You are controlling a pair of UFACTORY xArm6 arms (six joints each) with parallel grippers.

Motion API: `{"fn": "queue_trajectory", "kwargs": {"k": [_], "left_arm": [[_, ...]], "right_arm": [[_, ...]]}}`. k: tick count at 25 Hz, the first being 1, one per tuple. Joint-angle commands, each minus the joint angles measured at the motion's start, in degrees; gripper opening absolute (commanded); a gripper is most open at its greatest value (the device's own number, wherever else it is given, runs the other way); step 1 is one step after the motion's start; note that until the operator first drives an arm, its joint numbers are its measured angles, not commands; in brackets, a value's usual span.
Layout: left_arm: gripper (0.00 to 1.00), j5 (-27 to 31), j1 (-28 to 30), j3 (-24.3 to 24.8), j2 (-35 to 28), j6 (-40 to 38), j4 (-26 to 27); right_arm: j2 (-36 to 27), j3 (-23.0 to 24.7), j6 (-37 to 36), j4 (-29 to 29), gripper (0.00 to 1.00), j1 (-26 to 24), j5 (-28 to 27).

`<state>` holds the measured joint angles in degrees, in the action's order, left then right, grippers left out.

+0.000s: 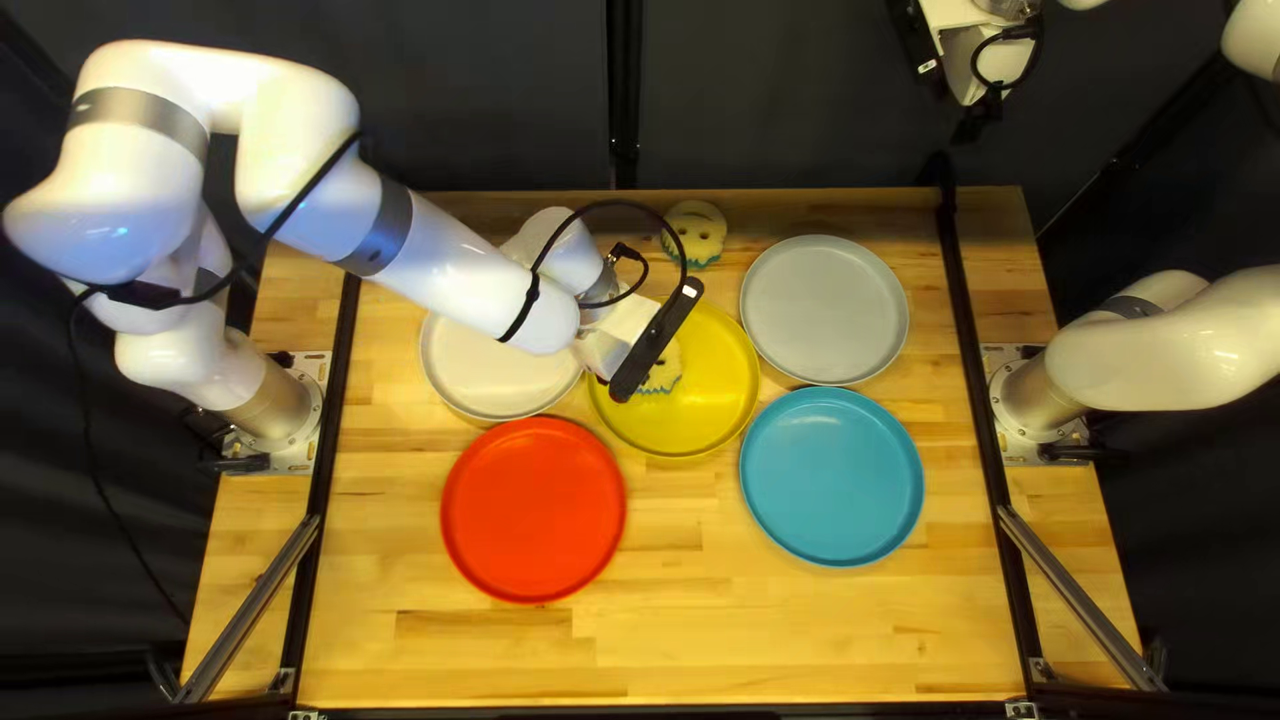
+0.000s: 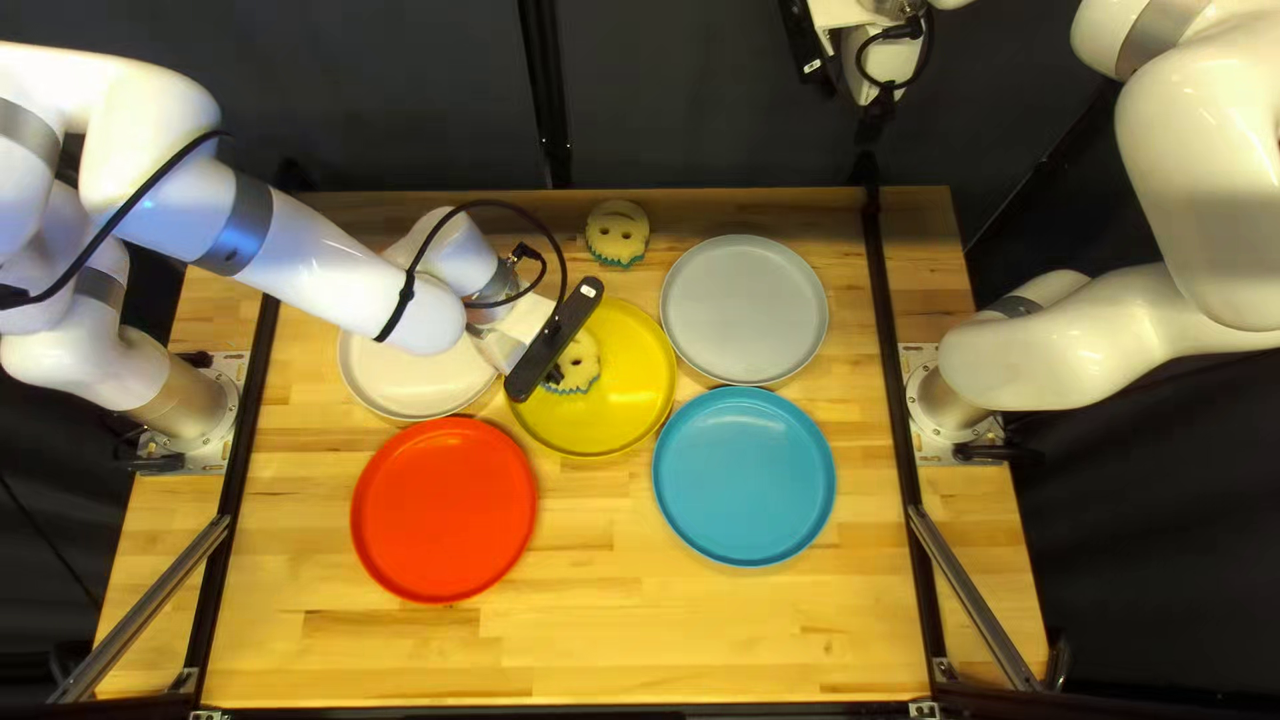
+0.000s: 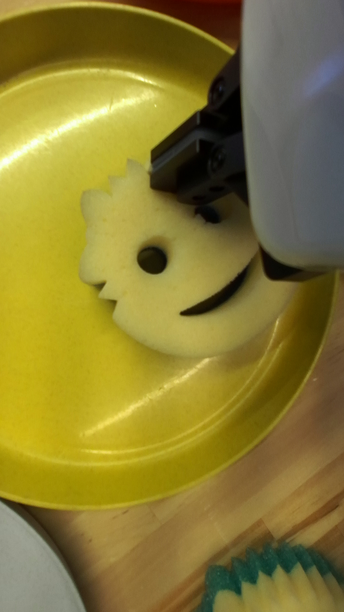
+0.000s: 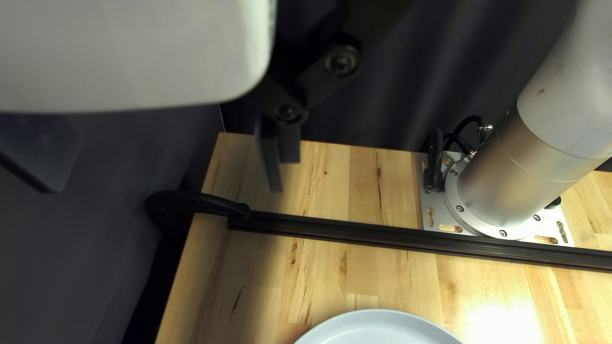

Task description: Pick up sponge and scrub the plate

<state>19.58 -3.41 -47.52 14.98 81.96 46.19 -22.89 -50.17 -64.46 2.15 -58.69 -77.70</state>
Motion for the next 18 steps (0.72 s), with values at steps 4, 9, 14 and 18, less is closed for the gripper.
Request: {"fn": "queue_trajectory", "kwargs": {"k": [4, 9, 14, 18], "left_arm": [[0.0, -1.7, 4.5, 0.2, -0.2, -3.6, -0.7], [0.0, -2.4, 6.6, -0.1, 0.1, -4.3, -0.2], [0.0, -1.4, 4.9, 0.0, 0.2, -2.8, -0.3], [0.0, 0.3, 1.4, -0.6, 0.7, -1.3, -1.2]], "right_arm": [[0.0, 0.0, 0.0, 0.0, 1.0, 0.0, 0.0], [0.0, 0.0, 0.0, 0.0, 1.0, 0.0, 0.0], [0.0, 0.0, 0.0, 0.0, 1.0, 0.0, 0.0], [0.0, 0.0, 0.0, 0.0, 1.0, 0.0, 0.0]]}}
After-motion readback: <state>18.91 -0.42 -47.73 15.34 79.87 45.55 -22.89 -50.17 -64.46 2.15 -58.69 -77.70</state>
